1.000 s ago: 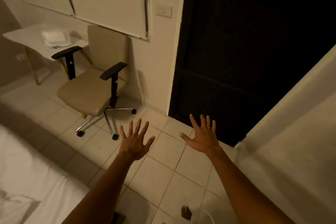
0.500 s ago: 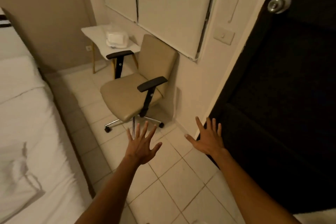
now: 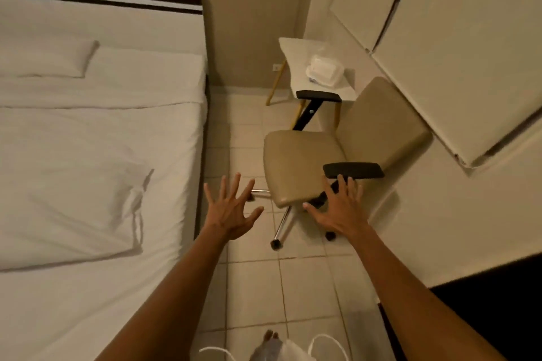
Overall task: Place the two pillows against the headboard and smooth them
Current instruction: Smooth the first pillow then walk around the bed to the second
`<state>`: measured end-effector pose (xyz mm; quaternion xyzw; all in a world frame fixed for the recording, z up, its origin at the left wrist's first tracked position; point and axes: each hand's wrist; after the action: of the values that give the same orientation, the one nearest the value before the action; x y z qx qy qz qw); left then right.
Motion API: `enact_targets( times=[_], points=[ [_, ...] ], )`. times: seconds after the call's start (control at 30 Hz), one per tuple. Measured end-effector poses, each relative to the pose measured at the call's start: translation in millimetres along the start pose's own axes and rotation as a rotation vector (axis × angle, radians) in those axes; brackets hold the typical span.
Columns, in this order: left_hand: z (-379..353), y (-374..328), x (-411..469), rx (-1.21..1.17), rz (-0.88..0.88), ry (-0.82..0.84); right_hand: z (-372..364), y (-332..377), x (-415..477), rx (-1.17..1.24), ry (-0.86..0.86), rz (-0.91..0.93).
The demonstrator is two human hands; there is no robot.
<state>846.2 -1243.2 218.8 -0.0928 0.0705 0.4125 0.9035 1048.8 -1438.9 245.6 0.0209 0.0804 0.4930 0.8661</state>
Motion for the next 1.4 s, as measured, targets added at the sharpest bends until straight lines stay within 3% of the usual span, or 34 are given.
enact_targets(
  times=[0.43, 0.77, 1.17, 1.4],
  points=[
    [37, 118, 54, -0.127, 0.581, -0.097, 37, 116, 241, -0.056, 0.064, 0.548],
    [46, 192, 63, -0.187, 0.892, -0.096, 21, 222, 346, -0.044, 0.142, 0.829],
    [28, 216, 87, -0.277, 1.338, -0.189, -8, 340, 439, -0.148, 0.288, 1.257],
    [26, 268, 76, -0.316, 1.541, -0.193, -19, 430, 475, -0.191, 0.319, 1.401]
  ],
)
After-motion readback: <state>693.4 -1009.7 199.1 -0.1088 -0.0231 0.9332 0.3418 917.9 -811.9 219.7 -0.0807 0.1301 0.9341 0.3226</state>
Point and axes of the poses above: each hand's wrist, its own x-axis towards the middle knuckle, its own z-axis out of the back of the hand, y = z × x, and after that the axes turned 14 degrees about z, right-handed
